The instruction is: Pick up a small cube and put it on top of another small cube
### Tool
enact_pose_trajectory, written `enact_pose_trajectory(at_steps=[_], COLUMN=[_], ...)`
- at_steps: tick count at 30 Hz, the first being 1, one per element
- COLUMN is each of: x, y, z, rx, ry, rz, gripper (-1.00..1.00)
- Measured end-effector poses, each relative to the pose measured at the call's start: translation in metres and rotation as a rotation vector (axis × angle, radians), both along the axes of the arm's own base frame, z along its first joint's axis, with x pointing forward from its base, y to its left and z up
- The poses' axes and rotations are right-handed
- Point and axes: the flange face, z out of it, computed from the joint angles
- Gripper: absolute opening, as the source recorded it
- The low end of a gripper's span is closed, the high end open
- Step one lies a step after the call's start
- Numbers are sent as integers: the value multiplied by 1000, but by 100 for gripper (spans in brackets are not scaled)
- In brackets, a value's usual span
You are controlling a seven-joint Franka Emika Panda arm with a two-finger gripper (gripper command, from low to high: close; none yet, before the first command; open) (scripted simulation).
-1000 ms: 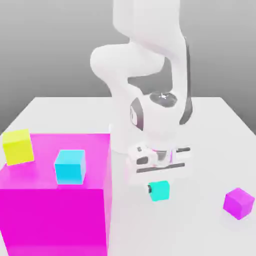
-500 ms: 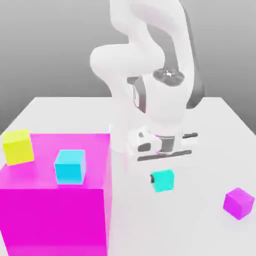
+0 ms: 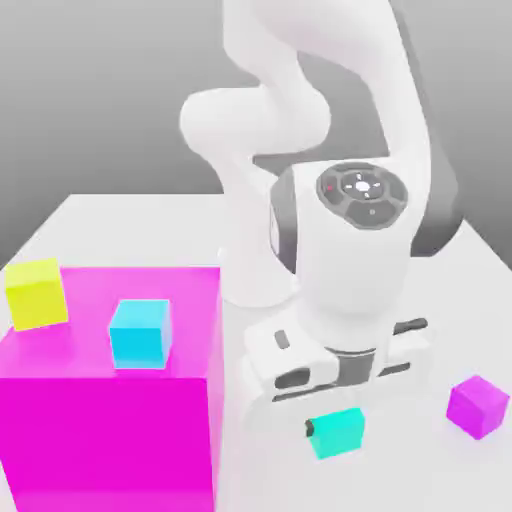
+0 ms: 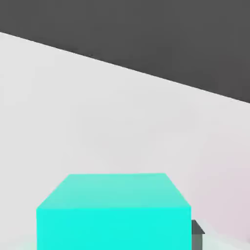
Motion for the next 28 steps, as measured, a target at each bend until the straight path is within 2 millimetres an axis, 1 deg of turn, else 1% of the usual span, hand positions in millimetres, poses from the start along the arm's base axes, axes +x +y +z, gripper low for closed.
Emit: enact_pose_trajectory(at_steps=[2,4,5,6,8,9,10,11,12,13,18,19,20,22,23,28], x=[18,27,27,24,6,-8,-27,-48,-58,-60,-110,-118,-121,-123,-125,-125], y=[-25,-71,-96,-126,-200,-238,-272,-301,-304,-291,-293,-294,-294,-294,-294,-294], z=[28,69,89,109,154,179,199,208,212,214,211,206,196,169,154,154], rx=[6,16,20,24,29,32,33,32,32,33,10,5,2,0,-1,-1], ry=[-4,-19,-26,-34,-50,-58,-66,-75,-85,-94,-152,-162,-167,-171,-172,-172], rz=[21,39,43,38,13,6,-6,-50,-37,4,12,11,11,11,10,10], gripper=[-100,-100,-100,-100,-100,-100,-100,-100,-100,-100,-100,-100,-100,-100,100,100])
